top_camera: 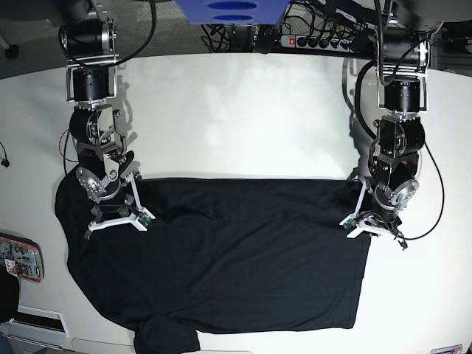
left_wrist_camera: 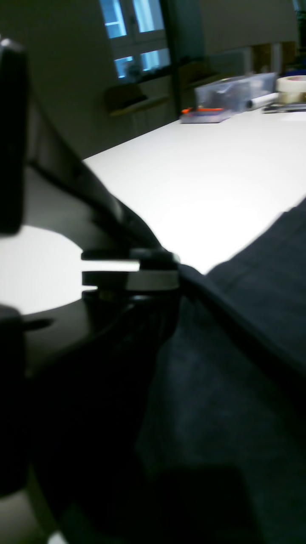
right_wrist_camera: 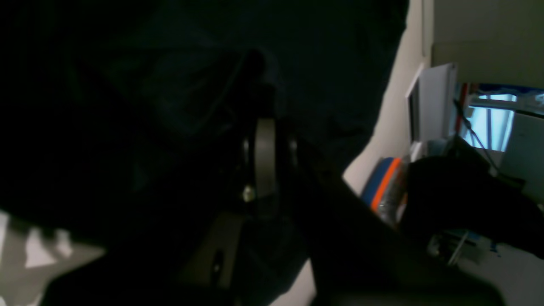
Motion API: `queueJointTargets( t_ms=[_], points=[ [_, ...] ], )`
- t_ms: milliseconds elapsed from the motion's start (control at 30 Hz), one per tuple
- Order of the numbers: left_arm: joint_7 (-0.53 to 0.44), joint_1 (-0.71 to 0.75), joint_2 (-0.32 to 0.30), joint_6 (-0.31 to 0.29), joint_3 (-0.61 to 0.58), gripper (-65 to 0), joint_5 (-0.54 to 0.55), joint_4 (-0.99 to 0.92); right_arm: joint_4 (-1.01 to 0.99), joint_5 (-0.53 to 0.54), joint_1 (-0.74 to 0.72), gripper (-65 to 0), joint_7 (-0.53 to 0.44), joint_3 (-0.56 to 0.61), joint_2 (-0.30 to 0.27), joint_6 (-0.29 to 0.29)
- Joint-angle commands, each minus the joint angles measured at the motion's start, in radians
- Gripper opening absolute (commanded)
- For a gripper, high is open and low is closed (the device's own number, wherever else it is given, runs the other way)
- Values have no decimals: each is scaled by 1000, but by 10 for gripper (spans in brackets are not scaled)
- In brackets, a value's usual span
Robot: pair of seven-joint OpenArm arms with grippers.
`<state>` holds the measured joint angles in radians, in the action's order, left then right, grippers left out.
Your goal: Fold the T-shirt properly
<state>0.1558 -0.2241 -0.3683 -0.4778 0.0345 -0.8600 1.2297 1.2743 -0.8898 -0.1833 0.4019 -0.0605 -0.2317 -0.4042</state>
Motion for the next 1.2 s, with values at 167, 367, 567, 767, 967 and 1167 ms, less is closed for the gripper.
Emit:
queueJointTargets(
  t_ms=[167,367,567,767,967,1167],
  points=[
    [-12,-25,12,17,-2,-650,-2,15,-48,1,-103,-650,-27,-5,-10,15],
    [-12,-7,16,17,-2,-650,-3,15,-169,-1,-183,-650,-82,-5,-7,15],
    [-12,-4,16,17,-2,-650,-6,15,-275,-1,-269,-650,-105,120,-7,20],
    [-12,-4,16,17,0,-650,-6,15,-321,-1,-279,-650,-100,224,-7,21],
    [-12,-4,16,17,3,-650,-8,17,-324,1,-328,-650,-100,230,-5,21],
    [-12,-4,16,17,-2,-650,-8,17,-325,1,-362,-650,-103,233,-5,23]
  ],
)
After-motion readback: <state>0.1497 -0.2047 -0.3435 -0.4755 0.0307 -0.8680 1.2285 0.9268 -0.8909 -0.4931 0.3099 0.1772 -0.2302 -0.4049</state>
